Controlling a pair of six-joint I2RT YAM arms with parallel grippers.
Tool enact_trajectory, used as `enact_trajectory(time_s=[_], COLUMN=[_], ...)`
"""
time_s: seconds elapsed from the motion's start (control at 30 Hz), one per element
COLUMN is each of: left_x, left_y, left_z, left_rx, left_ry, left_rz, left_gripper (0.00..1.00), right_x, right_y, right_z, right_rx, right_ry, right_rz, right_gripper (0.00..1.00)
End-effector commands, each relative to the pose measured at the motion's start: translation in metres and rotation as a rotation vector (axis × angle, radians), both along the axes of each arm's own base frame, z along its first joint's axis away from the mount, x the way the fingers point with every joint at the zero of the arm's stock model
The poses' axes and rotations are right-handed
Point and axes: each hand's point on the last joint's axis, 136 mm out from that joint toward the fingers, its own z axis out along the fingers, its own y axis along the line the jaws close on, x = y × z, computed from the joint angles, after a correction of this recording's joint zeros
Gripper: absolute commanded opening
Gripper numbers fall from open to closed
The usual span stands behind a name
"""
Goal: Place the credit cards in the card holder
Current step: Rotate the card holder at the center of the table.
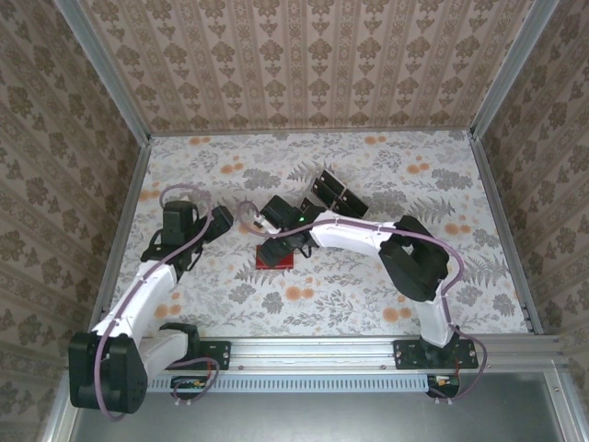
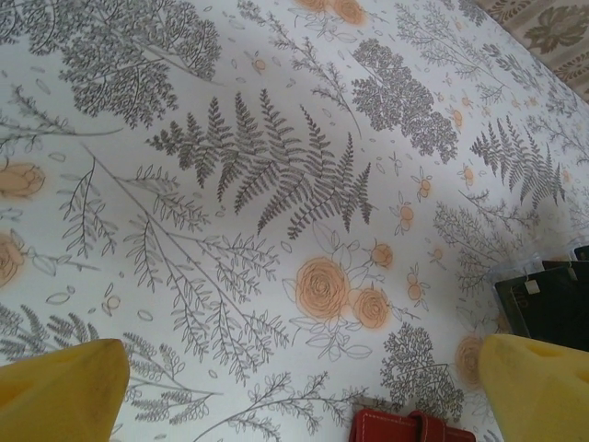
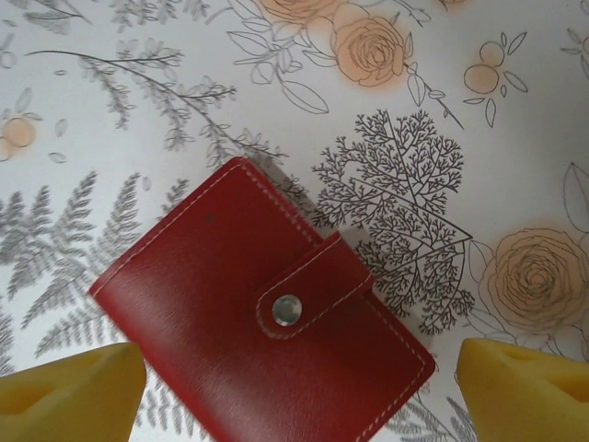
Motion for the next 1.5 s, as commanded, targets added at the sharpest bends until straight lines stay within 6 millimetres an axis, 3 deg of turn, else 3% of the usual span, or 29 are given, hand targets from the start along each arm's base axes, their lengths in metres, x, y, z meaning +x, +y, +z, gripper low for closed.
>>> enact_trajectory(time_s=[0.0, 0.2, 0.53, 0.87, 1.0, 1.1, 1.17, 1.27, 1.47], left_x=[-0.009, -0.01, -0.005, 0.006, 0.008, 0.005, 0.002, -0.004, -0.016], left_y=[0.002, 0.003, 0.004, 0.002, 0.003, 0.004, 0.005, 0.007, 0.01], left_z=[-0.009, -0.012, -0.016, -0.014, -0.012, -0.011, -0.011, -0.015, -0.022], left_rx=[-0.015, -0.008, -0.001, 0.013, 0.017, 0.02, 0.02, 0.025, 0.029], left_ry=[0.03, 0.04, 0.038, 0.038, 0.044, 0.047, 0.052, 0.067, 0.09], left_rz=[0.012, 0.011, 0.011, -0.015, -0.025, -0.026, -0.023, -0.017, -0.011], left_gripper=[1.0, 1.0, 1.0, 1.0, 1.0, 1.0, 1.0, 1.0, 1.0], right_x=[0.011, 0.006, -0.038, -0.098, -0.079, -0.055, -0.045, -0.037, -0.031], right_y=[0.003, 0.002, 0.001, 0.019, 0.0, -0.024, -0.03, -0.03, -0.007], right_z=[-0.006, -0.024, -0.017, 0.025, 0.042, 0.043, 0.04, 0.027, 0.006], right_rx=[0.04, 0.088, 0.244, 0.374, 0.296, 0.155, 0.094, 0.001, -0.079], right_ry=[0.043, 0.143, 0.29, 0.309, 0.188, 0.084, 0.047, 0.021, 0.008], right_rz=[-0.052, -0.088, -0.104, -0.063, -0.175, -0.302, -0.347, -0.367, -0.34], right_gripper=[0.9, 0.9, 0.84, 0.82, 0.82, 0.8, 0.77, 0.73, 0.68])
